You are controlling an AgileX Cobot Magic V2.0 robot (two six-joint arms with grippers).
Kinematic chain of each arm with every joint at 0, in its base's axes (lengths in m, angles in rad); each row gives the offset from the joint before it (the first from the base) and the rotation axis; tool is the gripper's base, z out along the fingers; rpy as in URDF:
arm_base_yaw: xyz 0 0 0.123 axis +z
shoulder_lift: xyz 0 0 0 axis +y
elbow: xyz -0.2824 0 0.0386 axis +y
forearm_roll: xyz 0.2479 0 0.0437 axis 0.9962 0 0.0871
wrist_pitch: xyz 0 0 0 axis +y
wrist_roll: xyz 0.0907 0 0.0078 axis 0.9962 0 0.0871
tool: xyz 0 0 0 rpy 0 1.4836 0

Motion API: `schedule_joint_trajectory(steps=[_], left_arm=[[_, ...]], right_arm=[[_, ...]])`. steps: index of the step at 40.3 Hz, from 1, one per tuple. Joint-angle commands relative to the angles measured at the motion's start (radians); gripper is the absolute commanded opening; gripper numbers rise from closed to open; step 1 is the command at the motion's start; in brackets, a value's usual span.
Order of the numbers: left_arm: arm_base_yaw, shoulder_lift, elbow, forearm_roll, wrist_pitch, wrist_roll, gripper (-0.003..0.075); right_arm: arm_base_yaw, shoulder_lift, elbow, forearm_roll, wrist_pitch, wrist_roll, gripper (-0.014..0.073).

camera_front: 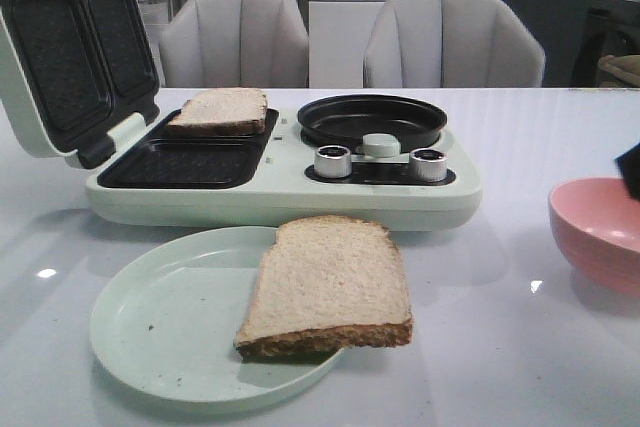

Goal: Make breakfast with bread and shrimp
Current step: 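Move the right gripper toward the remaining bread slice on the plate, then grasp the remaining bread slice edge with the right gripper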

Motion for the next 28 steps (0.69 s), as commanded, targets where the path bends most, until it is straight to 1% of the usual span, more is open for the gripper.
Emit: schedule_joint_trajectory(steps=[1, 6, 13, 18, 21, 28], left_arm=[[-0.006, -0.004, -0.031, 0.012, -0.060, 0.002, 0.0380], [-0.006, -0.004, -0.031, 0.011, -0.060, 0.002, 0.0380], [-0.006, -0.004, -0.031, 0.011, -0.060, 0.002, 0.0380], [-0.006, -0.004, -0.031, 0.011, -0.062, 0.002, 0.0380], [-0.006, -0.004, -0.031, 0.011, -0.062, 0.002, 0.0380], [-0.006, -0.004, -0.031, 0.011, -0.062, 0.002, 0.0380]], right_arm=[[0.057, 0.078, -0.023, 0.152, -0.061, -0.079, 0.0454], [0.123, 0.177, -0.027, 0.249, -0.131, -0.136, 0.0454], [0.186, 0.317, -0.032, 0.387, -0.207, -0.213, 0.0454], [0.214, 0.407, -0.070, 0.463, -0.210, -0.277, 0.0452], [0.221, 0.460, -0.102, 0.484, -0.211, -0.288, 0.0452], [0.221, 0.574, -0.193, 0.484, -0.215, -0.288, 0.0452]])
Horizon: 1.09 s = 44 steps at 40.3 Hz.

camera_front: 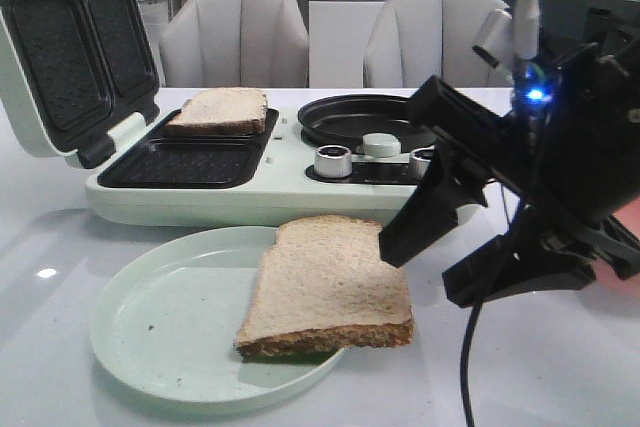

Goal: Make breakfast with bread and shrimp
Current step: 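Grasp the remaining bread slice edge with the right gripper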

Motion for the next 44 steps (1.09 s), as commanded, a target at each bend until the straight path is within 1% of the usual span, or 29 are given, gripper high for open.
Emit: schedule_joint_trajectory(steps=[1, 9, 17, 20, 26, 31, 36, 44], left_arm=[[-0.006, -0.004, -0.031, 0.011, -0.062, 0.002, 0.0380], [-0.006, -0.004, -0.031, 0.011, -0.062, 0.002, 0.0380], [-0.006, -0.004, -0.031, 0.011, -0.062, 0.002, 0.0380], [-0.006, -0.004, -0.031, 0.011, -0.062, 0.002, 0.0380], [-0.006, -0.004, -0.031, 0.011, -0.062, 0.002, 0.0380], [-0.006, -0.004, -0.031, 0.012, -0.062, 0.002, 0.0380], [-0.006, -0.004, -0.031, 0.014, -0.062, 0.002, 0.0380], [-0.006, -0.004, -0.031, 0.014, -0.062, 0.002, 0.0380]], right_arm=[[0.002, 0.033, -0.075, 0.039, 0.004, -0.018, 0.0452], [0.002, 0.145, -0.150, 0.039, 0.004, -0.018, 0.0452], [0.002, 0.212, -0.182, 0.037, 0.009, -0.018, 0.0447], [0.002, 0.219, -0.185, 0.037, 0.014, -0.018, 0.0409], [0.002, 0.219, -0.185, 0.037, 0.027, -0.020, 0.0248], [0.002, 0.219, -0.185, 0.037, 0.030, -0.024, 0.0153], [0.002, 0.219, -0.185, 0.037, 0.033, -0.025, 0.0105], [0.002, 0.181, -0.185, 0.037, 0.070, -0.042, 0.0095]])
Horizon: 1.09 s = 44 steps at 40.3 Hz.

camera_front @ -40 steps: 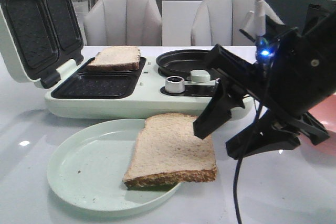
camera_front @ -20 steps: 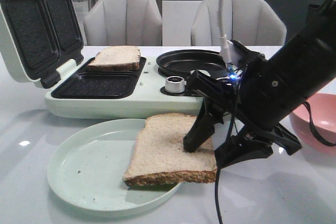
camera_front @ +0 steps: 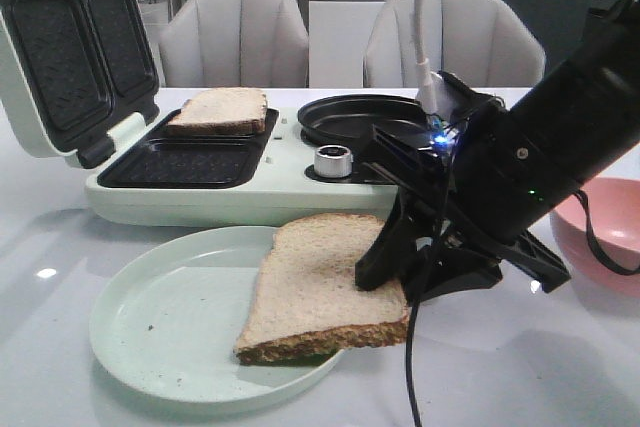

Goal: Make breakfast with bread and shrimp
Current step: 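Grasp the remaining bread slice edge with the right gripper, then carry the bread slice with the right gripper into the other compartment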

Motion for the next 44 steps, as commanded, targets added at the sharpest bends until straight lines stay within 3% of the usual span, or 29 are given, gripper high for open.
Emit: schedule_joint_trajectory(steps=[1, 13, 20, 33, 44], left_arm=[[-0.006, -0.004, -0.031, 0.014, -0.062, 0.002, 0.0380], [-0.006, -0.004, -0.031, 0.014, -0.062, 0.002, 0.0380], [-0.006, -0.004, -0.031, 0.014, -0.062, 0.002, 0.0380], [-0.006, -0.004, -0.031, 0.014, -0.062, 0.002, 0.0380], [-0.006, -0.004, -0.031, 0.014, -0.062, 0.002, 0.0380]], right_arm=[[0.000, -0.080, -0.023, 0.008, 0.064, -0.024, 0.0095], [0.000, -0.289, -0.038, 0.014, 0.131, -0.024, 0.0095], [0.013, -0.313, -0.113, 0.045, 0.136, -0.024, 0.0095], [0.112, -0.137, -0.399, 0.050, 0.066, -0.048, 0.0095], [0.130, 0.108, -0.673, 0.113, 0.061, -0.048, 0.0095]])
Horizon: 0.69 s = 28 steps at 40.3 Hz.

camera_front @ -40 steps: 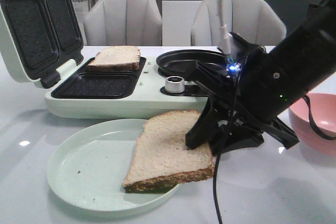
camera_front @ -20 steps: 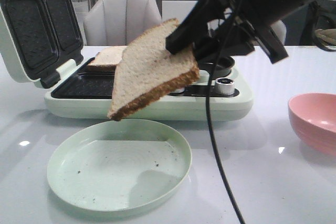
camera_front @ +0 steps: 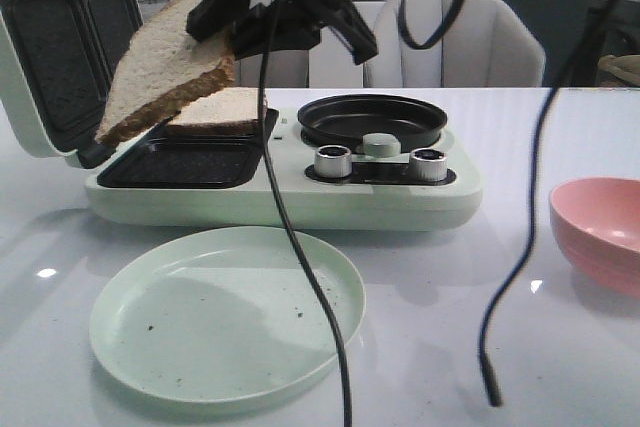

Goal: Make breakfast with bread and shrimp
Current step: 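Carry the bread slice with the right gripper into the other compartment, then release the bread slice and withdraw the right gripper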

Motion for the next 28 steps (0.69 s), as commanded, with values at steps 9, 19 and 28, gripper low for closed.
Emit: schedule_joint_trajectory(steps=[9, 19, 28], left_arm=[[-0.006, -0.004, -0.031, 0.014, -0.062, 0.002, 0.0380], [-0.006, -0.004, -0.031, 0.014, -0.062, 0.002, 0.0380], [-0.006, -0.004, -0.031, 0.014, -0.062, 0.002, 0.0380]], right_arm=[[0.000, 0.165, -0.232, 0.087, -0.074, -0.017, 0.0100], [-0.001, 0.213, -0.246, 0.086, -0.133, -0.017, 0.0356], [-0.005, 0.213, -0.248, 0.086, -0.139, -0.017, 0.0518]])
